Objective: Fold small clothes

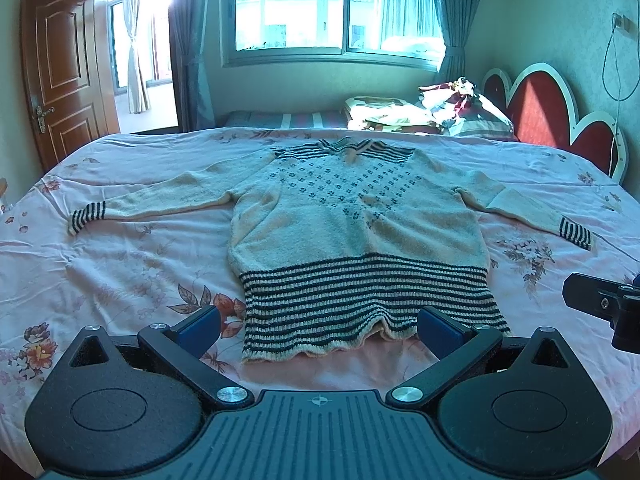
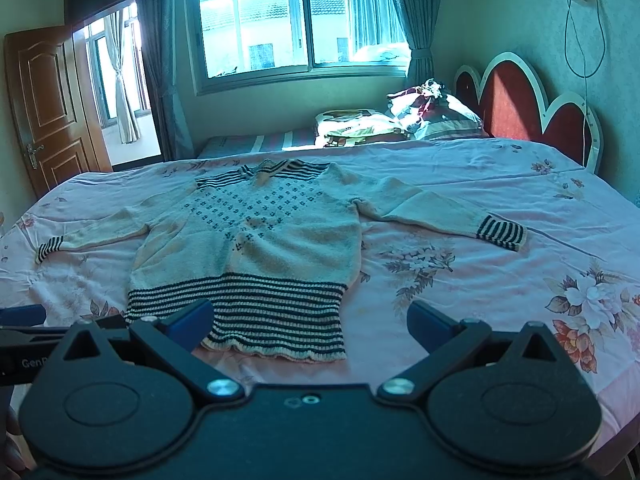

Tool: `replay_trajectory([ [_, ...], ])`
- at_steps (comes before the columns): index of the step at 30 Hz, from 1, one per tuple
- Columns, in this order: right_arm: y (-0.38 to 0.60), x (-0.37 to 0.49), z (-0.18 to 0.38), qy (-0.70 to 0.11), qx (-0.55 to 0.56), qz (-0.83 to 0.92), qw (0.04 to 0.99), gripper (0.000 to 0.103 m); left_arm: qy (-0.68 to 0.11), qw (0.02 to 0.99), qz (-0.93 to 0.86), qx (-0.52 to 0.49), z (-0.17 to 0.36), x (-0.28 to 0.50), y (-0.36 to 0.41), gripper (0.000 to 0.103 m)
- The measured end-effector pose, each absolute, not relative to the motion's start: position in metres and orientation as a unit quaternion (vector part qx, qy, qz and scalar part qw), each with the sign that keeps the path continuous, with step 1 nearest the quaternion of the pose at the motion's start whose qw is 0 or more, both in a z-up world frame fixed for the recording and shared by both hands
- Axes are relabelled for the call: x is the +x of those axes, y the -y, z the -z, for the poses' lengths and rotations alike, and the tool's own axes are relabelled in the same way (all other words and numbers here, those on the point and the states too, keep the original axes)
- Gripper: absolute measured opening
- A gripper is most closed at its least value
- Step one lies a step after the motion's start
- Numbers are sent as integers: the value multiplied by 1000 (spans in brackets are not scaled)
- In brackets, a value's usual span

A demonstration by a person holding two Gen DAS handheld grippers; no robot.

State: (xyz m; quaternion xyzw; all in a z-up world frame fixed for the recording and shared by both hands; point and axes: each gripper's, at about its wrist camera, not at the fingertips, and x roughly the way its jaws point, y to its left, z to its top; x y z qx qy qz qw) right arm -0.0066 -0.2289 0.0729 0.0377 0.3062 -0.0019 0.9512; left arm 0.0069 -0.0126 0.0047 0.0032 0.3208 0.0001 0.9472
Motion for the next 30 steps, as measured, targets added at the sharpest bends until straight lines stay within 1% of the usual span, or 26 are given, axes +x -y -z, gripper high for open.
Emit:
replay_trajectory([
  [21, 232, -6, -74, -308, 39, -5, 951, 102, -321, 947, -2, 2, -4, 7, 11, 103],
  [26, 237, -3, -72, -306, 47, -2, 951, 102, -317, 948, 2, -6, -7, 17, 3, 103],
  [28, 244, 1, -72, -297, 51, 9, 953, 101, -312, 950, 11, -29, -8, 28, -5, 103],
  [30, 258, 9, -71, -290, 59, 26, 955, 95, -326, 944, 6, -50, -3, 46, -13, 103],
])
